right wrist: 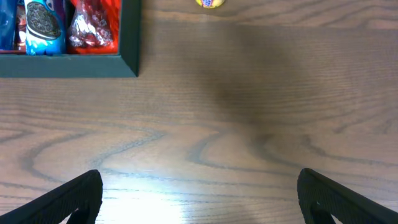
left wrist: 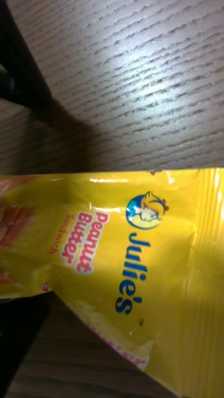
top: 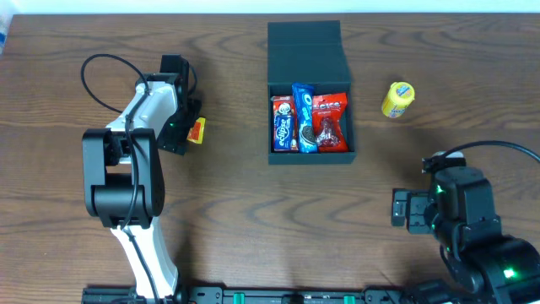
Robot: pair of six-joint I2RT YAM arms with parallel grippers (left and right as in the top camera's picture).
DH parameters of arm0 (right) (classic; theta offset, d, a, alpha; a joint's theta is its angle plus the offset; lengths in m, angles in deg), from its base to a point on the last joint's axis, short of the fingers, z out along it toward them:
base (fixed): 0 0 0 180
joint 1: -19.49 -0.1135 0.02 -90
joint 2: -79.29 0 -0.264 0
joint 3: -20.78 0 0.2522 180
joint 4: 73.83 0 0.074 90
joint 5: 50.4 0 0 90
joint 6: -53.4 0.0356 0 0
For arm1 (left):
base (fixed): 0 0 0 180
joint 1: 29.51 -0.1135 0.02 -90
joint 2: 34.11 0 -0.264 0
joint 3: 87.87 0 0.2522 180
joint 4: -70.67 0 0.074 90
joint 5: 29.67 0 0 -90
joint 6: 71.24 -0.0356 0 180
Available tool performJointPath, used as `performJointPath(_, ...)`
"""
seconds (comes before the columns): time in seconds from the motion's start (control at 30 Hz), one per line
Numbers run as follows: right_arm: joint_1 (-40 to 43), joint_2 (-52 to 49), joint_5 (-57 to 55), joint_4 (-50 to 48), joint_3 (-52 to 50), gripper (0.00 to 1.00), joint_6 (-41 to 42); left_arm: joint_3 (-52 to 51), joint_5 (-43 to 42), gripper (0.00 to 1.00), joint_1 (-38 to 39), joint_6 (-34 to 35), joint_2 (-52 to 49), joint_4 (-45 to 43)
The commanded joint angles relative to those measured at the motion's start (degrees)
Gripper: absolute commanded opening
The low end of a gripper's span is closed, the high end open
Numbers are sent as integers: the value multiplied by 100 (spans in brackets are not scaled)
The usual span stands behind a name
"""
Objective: Pack container
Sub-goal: 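Lower the left gripper and grasp the Julie's Peanut Butter packet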
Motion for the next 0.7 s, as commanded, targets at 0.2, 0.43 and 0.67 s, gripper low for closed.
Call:
performJointPath(0.2,90,26,-20,11,9,99,-37,-20,-2,65,-13,-28,-144,26)
performJointPath(0.43,90,26,-20,11,9,99,-37,-20,-2,57,20,-31,-144,70)
performJointPath(0.67,90,26,-20,11,9,99,-37,-20,-7,47,72,-28,-144,90)
